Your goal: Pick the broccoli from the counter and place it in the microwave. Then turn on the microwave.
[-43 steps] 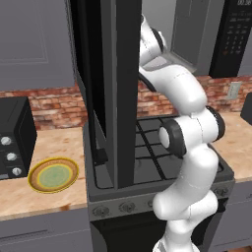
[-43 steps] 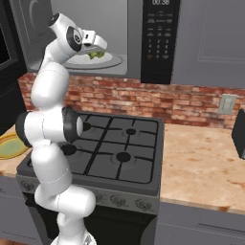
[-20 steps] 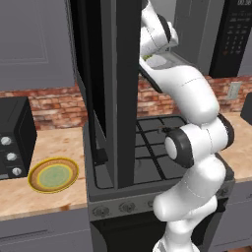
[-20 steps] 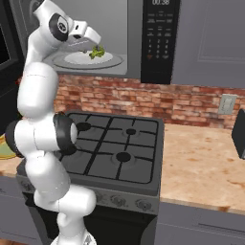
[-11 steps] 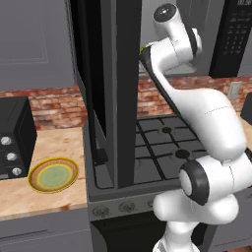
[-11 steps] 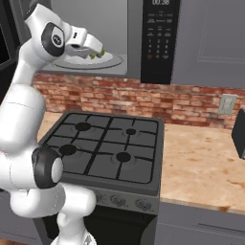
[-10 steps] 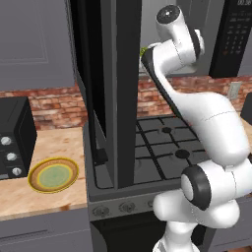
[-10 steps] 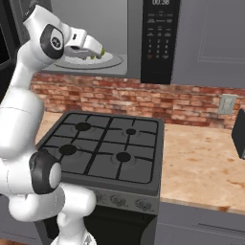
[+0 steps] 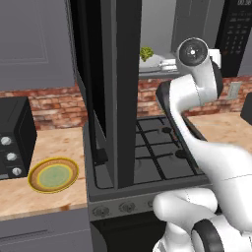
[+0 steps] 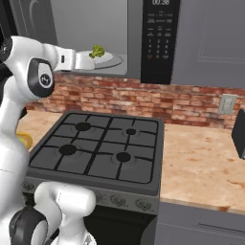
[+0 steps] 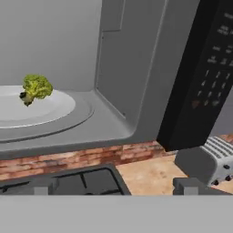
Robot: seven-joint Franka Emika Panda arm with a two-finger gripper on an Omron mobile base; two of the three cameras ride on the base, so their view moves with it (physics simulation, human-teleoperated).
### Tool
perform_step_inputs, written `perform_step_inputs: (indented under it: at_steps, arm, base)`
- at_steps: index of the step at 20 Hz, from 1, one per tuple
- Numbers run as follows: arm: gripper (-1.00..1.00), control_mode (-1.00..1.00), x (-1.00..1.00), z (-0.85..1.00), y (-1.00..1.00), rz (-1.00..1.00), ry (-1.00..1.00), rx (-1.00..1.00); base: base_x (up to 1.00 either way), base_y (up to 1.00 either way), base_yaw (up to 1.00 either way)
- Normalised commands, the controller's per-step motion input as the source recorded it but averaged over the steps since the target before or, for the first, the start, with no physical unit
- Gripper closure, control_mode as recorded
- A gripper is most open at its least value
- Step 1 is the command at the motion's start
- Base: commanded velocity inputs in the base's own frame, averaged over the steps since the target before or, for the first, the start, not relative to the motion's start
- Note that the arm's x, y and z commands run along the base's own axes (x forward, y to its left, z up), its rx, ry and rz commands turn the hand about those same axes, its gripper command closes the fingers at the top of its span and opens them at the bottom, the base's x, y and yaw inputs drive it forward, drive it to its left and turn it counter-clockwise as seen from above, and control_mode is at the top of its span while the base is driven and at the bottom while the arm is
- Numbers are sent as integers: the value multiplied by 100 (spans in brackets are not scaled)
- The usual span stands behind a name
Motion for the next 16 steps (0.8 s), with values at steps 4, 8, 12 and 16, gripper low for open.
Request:
perform_step_inputs:
  at_steps: [4,8,12,16]
  arm:
    - [-100,-100,-2,-50,0,8,-26,-12]
    - [-100,-100,3,-46,0,6,-18,-9]
    - [-100,-100,2,-43,0,5,-14,-8]
    - [-100,-100,0,-35,0,4,-14,-9]
  base:
    - [0,0,0]
    - [0,0,0]
    - [0,0,0]
    - [0,0,0]
